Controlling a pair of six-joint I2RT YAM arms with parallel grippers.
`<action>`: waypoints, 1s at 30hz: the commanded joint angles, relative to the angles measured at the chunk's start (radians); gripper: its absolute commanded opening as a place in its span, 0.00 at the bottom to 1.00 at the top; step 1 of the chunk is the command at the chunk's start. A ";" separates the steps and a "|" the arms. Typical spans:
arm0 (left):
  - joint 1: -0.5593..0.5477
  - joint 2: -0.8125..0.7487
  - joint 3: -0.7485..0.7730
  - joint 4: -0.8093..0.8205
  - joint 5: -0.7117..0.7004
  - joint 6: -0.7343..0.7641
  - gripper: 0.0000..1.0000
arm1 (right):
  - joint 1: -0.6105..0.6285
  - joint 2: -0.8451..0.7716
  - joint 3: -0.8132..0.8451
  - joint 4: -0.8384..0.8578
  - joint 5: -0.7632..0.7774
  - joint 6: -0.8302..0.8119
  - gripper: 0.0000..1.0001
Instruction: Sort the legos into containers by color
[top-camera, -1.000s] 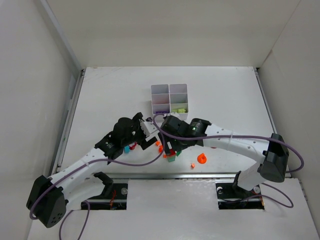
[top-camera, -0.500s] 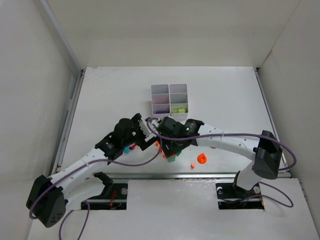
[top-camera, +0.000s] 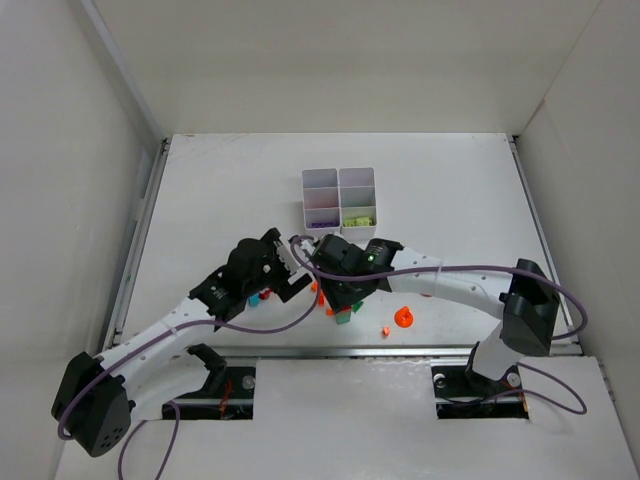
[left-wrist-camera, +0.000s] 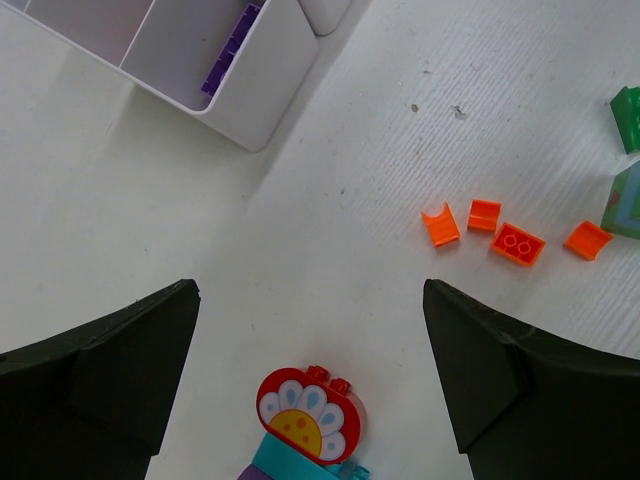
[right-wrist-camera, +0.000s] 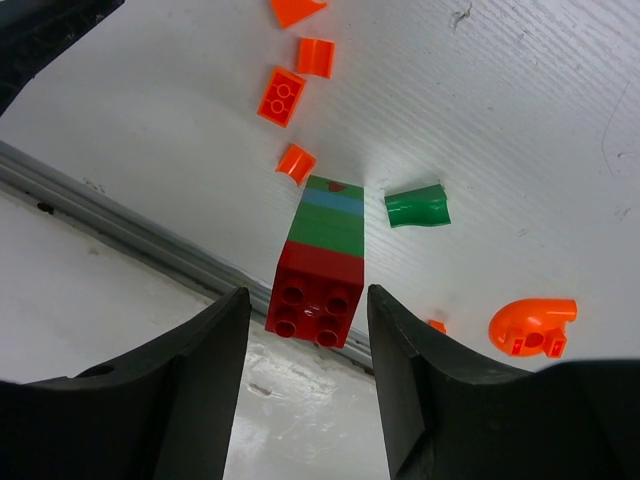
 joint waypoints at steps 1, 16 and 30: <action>-0.012 -0.030 -0.004 0.047 0.025 0.003 0.93 | 0.008 0.017 0.016 0.026 0.008 0.003 0.56; -0.021 -0.030 -0.004 0.038 0.025 0.003 0.92 | 0.008 -0.009 0.025 -0.006 0.055 0.032 0.00; -0.050 -0.086 0.082 0.169 0.163 0.133 0.99 | -0.168 -0.130 0.291 -0.043 0.115 -0.103 0.00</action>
